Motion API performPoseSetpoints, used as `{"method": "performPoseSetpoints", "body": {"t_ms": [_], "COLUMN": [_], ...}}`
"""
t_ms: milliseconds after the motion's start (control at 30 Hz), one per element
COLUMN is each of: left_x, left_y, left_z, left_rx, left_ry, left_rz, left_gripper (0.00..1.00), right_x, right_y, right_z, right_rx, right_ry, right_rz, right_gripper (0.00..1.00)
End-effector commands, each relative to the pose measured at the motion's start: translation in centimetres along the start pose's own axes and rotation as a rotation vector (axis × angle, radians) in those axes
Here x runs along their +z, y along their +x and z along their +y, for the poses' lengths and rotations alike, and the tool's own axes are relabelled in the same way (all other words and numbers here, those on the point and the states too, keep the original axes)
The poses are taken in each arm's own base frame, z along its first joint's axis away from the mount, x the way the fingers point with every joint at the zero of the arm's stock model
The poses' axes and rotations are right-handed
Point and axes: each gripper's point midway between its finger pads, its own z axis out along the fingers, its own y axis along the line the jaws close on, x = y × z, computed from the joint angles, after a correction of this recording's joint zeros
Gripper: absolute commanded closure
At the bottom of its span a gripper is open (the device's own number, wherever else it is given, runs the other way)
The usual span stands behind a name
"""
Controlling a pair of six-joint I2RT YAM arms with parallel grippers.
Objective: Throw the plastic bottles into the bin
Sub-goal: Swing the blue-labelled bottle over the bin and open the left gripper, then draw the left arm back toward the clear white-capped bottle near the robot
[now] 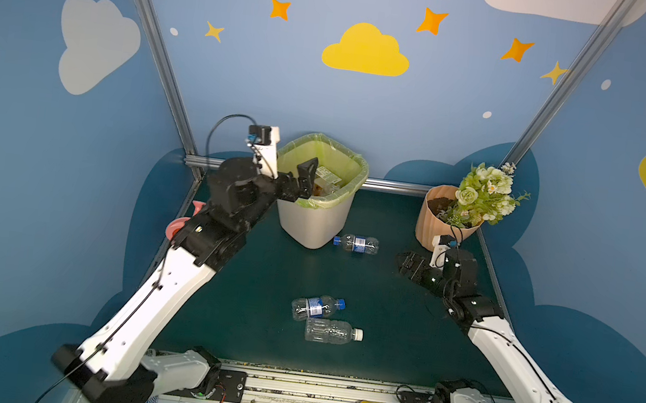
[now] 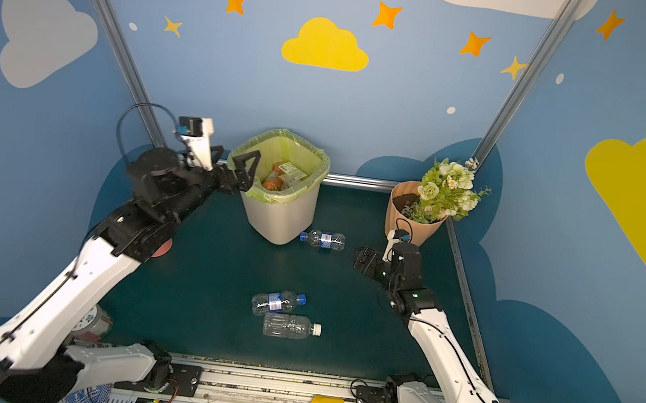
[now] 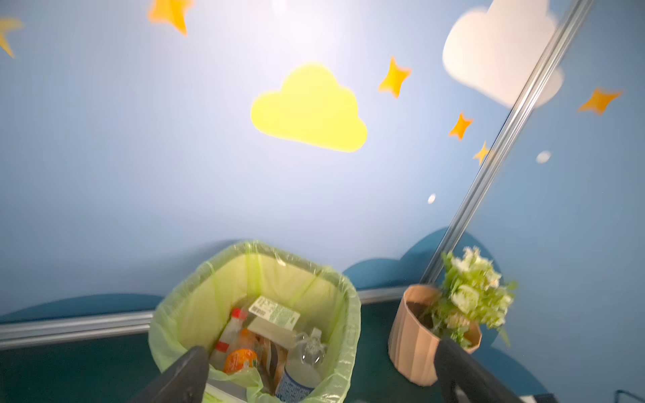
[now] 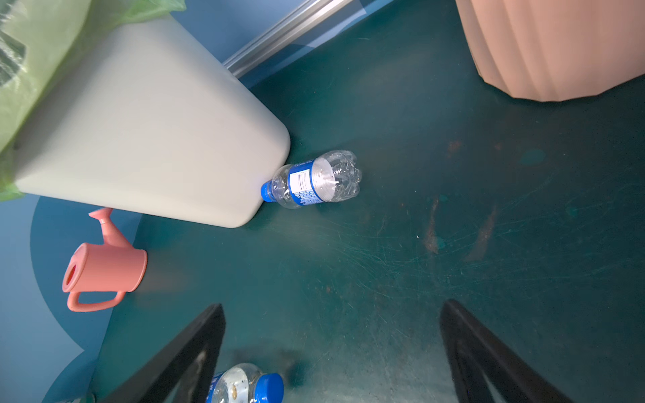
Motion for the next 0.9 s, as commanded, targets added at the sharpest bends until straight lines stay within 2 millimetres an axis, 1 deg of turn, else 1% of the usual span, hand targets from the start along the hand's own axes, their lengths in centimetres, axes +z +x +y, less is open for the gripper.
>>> {"method": "performPoseSetpoints", "body": {"t_ms": [0,67,167,233,367,500,633,767,867], "left_x": [-1.3,-3.0,-4.8,-5.9,-6.8,-7.4,-8.2,-9.9,-11.3], "left_y": [2.0,4.1,7.0,9.2,13.9,18.7,22.7,27.3,30.6], "left_z": [2.6,4.2,5.3,5.6,5.1,2.7,-0.9,-4.4,-5.9], "left_rx": [0.004,-0.007,-0.031,-0.033,0.010,0.105,0.237,0.383,0.517], "left_ry": [-0.102,-0.152,-0.168,-0.159,-0.129,-0.034,0.114,0.290,0.376], "left_rz": [-0.010,0.016,0.067,0.119,0.263,0.413,0.527,0.666,0.773], "left_gripper": [0.00,0.00,0.00,0.00,0.00,0.00,0.00,0.00,0.00], "right_x": [0.5,0.6,1.1,1.4,1.9,2.1,2.0,1.6,1.3], "right_y": [0.4,0.4,0.6,0.8,0.9,0.7,0.8,0.7,0.6], "right_z": [-0.2,0.0,0.1,0.5,0.7,0.7,0.3,-0.5,-1.2], "right_rx": [0.008,0.008,0.014,0.006,0.017,0.028,0.028,0.029,0.031], "right_ry": [-0.002,-0.011,-0.021,-0.037,-0.049,-0.045,-0.022,0.016,0.051], "right_rz": [0.015,0.019,0.034,0.052,0.071,0.070,0.066,0.053,0.036], "right_gripper": [0.06,0.06,0.06,0.06,0.06,0.07,0.06,0.06,0.06]}}
